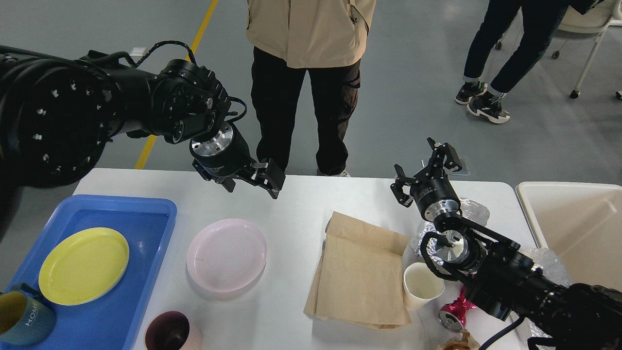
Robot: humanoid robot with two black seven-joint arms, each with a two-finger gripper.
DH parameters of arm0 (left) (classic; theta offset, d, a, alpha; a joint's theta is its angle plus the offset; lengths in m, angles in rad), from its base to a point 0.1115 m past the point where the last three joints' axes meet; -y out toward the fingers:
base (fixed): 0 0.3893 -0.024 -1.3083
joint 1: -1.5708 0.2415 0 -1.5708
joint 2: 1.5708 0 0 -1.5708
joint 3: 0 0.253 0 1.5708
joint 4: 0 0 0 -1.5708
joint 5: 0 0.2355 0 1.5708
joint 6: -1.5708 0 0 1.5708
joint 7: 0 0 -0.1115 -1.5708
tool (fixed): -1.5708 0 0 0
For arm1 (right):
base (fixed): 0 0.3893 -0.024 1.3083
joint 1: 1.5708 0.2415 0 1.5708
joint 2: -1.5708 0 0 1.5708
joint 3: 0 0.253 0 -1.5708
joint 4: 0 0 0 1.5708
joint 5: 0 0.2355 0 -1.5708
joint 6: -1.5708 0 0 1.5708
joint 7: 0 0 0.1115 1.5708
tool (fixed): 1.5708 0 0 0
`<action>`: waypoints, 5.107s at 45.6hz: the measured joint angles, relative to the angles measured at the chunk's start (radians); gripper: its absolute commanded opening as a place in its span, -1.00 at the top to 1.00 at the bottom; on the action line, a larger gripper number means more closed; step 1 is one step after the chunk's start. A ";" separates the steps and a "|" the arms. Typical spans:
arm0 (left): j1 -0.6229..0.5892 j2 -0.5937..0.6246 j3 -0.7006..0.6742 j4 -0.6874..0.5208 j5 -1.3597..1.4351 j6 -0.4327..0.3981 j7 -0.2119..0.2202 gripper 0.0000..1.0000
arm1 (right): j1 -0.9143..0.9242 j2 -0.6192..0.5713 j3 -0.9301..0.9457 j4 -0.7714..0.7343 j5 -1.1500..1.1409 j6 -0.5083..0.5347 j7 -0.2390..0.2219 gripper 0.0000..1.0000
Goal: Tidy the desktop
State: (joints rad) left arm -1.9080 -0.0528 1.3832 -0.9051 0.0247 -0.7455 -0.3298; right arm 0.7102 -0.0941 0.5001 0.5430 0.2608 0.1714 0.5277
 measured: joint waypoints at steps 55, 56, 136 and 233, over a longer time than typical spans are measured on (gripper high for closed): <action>-0.016 -0.002 0.107 -0.353 0.004 -0.214 0.014 -1.00 | 0.000 0.000 0.000 0.000 0.000 0.000 0.000 -1.00; -0.019 -0.002 0.114 -0.354 0.004 -0.214 0.015 -1.00 | 0.000 0.000 0.000 0.000 0.000 0.000 0.000 -1.00; 0.125 -0.068 0.233 -0.670 -0.204 0.356 0.275 -0.97 | 0.000 0.000 0.000 0.000 0.000 0.000 0.000 -1.00; 0.318 -0.068 0.228 -0.676 -0.164 0.727 0.292 -0.24 | 0.000 0.000 0.000 0.000 0.000 0.000 0.000 -1.00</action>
State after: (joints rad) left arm -1.5901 -0.1205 1.6110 -1.5816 -0.1396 -0.0182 -0.0380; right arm 0.7103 -0.0944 0.5001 0.5430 0.2608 0.1718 0.5277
